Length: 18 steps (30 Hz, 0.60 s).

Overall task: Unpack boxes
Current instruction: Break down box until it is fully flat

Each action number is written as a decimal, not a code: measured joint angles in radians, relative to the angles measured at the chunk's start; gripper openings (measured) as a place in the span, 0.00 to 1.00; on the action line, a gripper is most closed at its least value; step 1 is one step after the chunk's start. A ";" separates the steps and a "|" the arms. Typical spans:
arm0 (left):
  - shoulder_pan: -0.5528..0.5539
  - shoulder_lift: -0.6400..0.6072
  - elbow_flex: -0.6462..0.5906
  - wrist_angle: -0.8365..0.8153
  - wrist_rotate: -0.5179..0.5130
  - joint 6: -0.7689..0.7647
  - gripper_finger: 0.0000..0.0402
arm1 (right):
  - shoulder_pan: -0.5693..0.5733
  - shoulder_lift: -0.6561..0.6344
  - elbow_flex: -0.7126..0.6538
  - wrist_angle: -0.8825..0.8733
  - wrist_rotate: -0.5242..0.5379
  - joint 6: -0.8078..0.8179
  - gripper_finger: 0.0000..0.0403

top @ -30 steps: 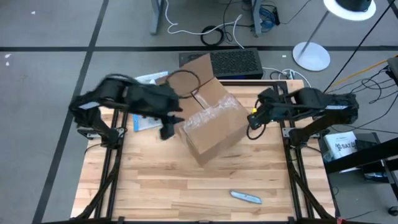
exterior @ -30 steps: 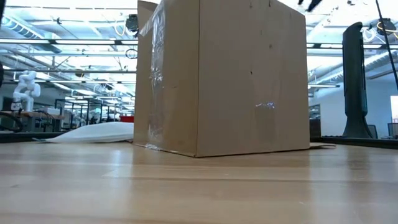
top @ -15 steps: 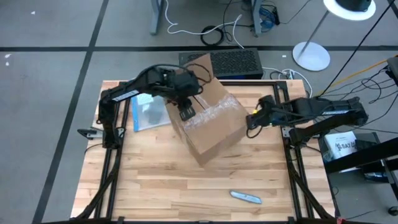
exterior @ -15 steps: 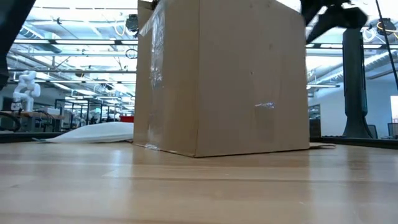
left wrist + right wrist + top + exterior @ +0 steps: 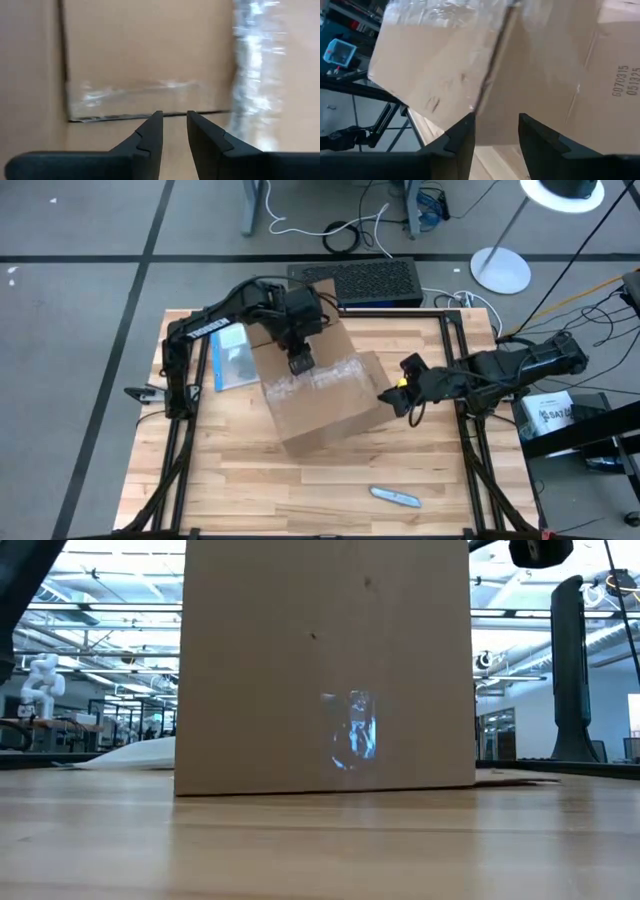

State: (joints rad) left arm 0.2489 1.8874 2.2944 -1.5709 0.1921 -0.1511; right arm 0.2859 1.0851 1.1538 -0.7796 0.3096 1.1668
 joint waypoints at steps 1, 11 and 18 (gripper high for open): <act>0.008 0.000 0.000 0.000 0.044 -0.003 0.22 | 0.003 0.000 0.000 0.004 0.001 -0.007 0.35; 0.037 0.000 0.000 0.000 0.275 -0.045 0.22 | 0.011 -0.003 0.000 0.222 0.032 -0.209 0.35; 0.037 0.040 0.000 0.000 0.360 -0.045 0.23 | 0.028 0.000 0.000 0.175 -0.007 -0.228 0.35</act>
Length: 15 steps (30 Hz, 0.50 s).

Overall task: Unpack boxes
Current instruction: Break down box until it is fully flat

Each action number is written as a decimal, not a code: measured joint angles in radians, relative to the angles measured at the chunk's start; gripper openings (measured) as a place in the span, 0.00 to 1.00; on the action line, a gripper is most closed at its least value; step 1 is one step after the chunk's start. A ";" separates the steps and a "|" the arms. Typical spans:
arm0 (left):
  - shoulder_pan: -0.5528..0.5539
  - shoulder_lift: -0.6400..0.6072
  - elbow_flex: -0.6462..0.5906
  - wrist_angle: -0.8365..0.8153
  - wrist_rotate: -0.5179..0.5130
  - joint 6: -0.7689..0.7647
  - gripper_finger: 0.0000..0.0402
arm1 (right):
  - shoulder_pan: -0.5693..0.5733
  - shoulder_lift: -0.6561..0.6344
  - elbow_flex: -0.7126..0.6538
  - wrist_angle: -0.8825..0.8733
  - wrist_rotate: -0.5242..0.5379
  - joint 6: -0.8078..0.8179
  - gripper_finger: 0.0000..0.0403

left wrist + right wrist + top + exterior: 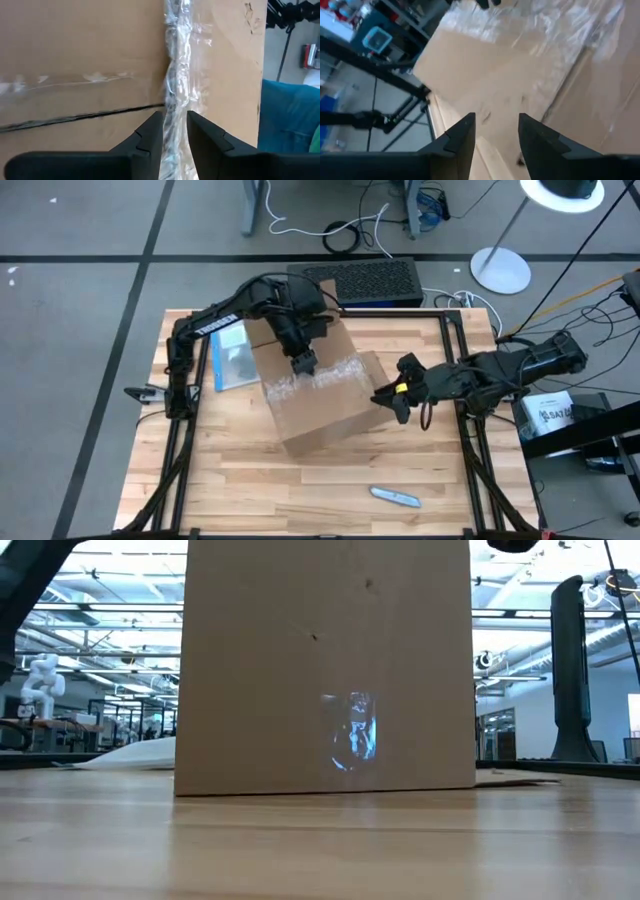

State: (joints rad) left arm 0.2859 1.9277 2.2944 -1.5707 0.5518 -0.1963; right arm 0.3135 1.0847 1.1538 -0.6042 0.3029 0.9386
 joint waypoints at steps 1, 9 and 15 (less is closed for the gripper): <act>-0.004 0.006 0.000 0.000 0.001 0.000 0.23 | 0.016 0.000 0.000 -0.006 0.001 -0.001 0.35; -0.007 0.041 0.000 0.000 -0.011 0.000 0.41 | 0.128 0.004 0.000 -0.088 0.012 0.012 0.35; -0.007 0.036 0.000 0.000 -0.018 -0.007 0.61 | 0.164 0.006 0.000 -0.249 0.037 0.094 0.35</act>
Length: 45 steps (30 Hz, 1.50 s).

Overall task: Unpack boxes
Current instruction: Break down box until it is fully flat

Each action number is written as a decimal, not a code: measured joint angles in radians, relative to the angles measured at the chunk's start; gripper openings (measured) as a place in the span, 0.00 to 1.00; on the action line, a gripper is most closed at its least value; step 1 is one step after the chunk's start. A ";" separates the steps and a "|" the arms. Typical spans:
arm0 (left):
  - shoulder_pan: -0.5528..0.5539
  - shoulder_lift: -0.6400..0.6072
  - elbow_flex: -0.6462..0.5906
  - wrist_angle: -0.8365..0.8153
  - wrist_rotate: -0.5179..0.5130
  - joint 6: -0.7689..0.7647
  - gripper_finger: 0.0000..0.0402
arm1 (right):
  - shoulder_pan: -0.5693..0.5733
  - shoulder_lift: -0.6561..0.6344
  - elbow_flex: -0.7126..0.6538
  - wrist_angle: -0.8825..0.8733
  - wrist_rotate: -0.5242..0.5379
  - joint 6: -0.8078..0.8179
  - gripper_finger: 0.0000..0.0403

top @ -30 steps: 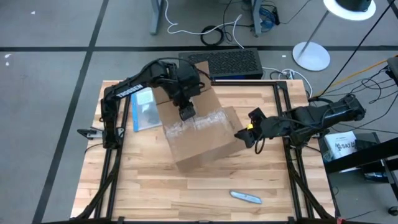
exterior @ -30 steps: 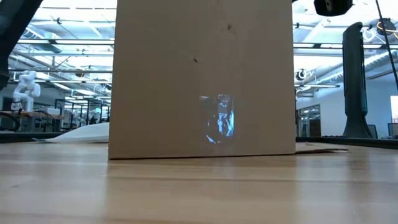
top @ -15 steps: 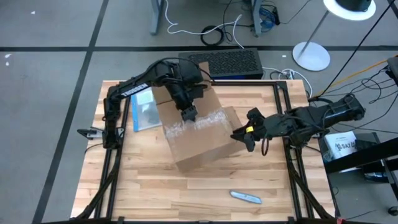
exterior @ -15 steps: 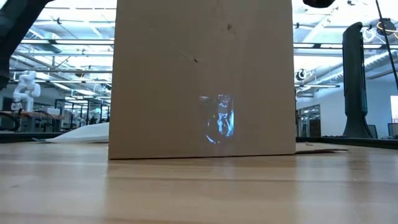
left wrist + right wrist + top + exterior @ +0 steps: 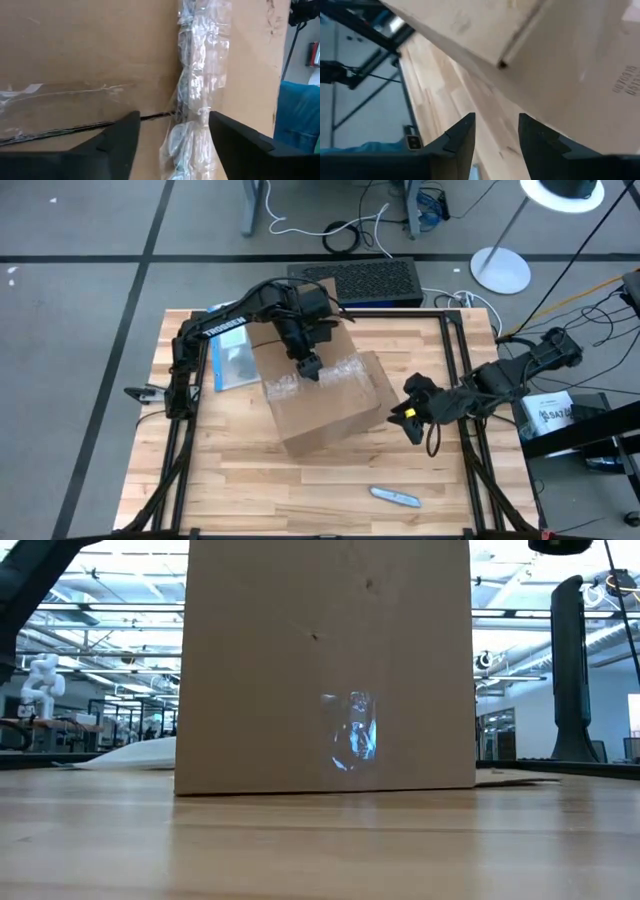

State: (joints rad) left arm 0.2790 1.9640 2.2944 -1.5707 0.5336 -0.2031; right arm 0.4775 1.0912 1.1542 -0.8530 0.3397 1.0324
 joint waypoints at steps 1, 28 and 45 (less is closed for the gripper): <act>0.000 -0.005 0.000 0.000 -0.004 0.000 0.63 | 0.008 0.000 0.000 -0.010 0.006 0.004 0.35; -0.117 0.059 0.000 0.175 0.248 -0.027 0.42 | -0.190 0.158 0.000 0.250 -0.110 -0.233 0.35; -0.219 0.060 0.019 0.109 0.242 0.170 0.01 | -0.311 -0.079 0.000 0.202 0.254 -0.032 0.34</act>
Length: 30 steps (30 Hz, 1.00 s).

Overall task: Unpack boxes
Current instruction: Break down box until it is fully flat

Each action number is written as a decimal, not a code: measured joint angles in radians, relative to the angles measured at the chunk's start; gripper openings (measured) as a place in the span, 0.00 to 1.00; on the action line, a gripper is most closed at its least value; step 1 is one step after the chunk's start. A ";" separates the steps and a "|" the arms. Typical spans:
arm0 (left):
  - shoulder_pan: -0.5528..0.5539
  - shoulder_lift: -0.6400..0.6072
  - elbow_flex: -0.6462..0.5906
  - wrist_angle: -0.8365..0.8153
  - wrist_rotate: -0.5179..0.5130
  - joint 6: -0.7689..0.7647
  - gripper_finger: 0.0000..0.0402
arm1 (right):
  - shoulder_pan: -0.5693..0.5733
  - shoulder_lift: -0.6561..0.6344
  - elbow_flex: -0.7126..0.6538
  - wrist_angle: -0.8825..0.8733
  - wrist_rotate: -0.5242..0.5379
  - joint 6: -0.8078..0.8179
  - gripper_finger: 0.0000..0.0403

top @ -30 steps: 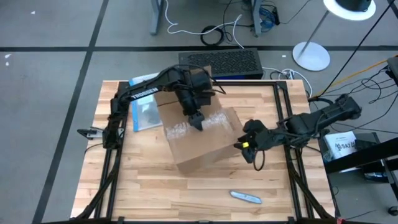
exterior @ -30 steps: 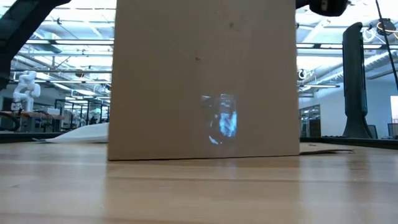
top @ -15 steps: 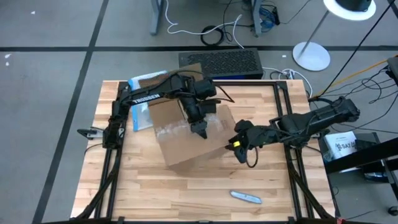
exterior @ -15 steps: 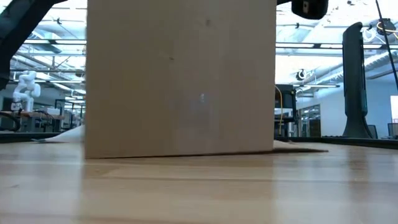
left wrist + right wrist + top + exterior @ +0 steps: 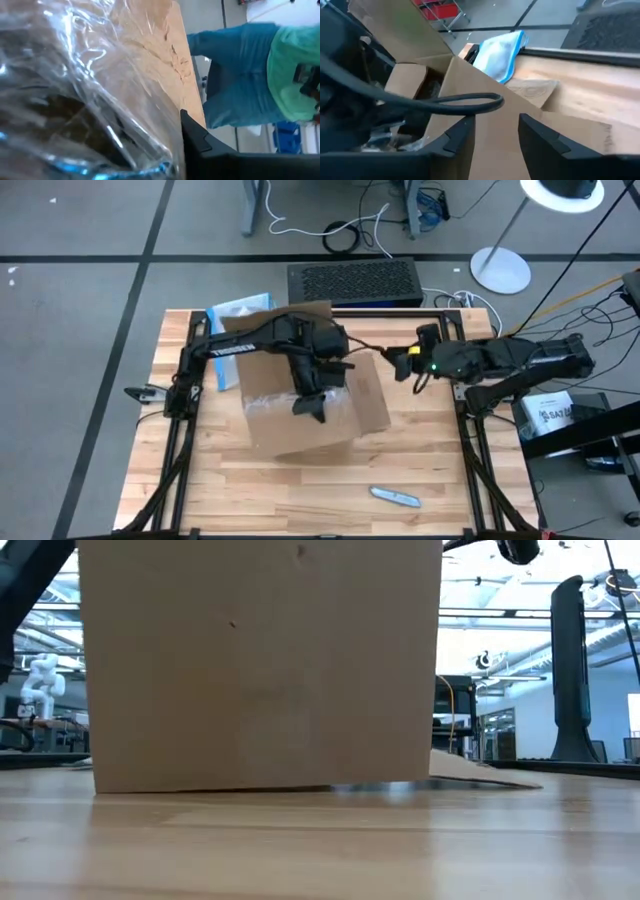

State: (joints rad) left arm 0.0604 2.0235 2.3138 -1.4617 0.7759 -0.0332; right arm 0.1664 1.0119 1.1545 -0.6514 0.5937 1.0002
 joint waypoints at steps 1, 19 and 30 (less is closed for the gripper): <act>-0.009 0.000 0.000 0.000 -0.002 0.013 0.01 | -0.017 0.001 0.000 -0.001 -0.015 0.015 0.34; -0.098 -0.057 0.000 -0.025 -0.026 0.080 0.01 | -0.163 0.002 -0.002 -0.234 -0.185 0.159 0.34; -0.096 -0.058 0.000 -0.020 -0.024 0.102 0.01 | -0.269 0.030 0.000 0.325 -0.456 -0.087 0.31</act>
State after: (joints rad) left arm -0.0357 1.9655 2.3138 -1.4819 0.7517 0.0692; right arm -0.1025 1.0420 1.1542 -0.3259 0.1378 0.9130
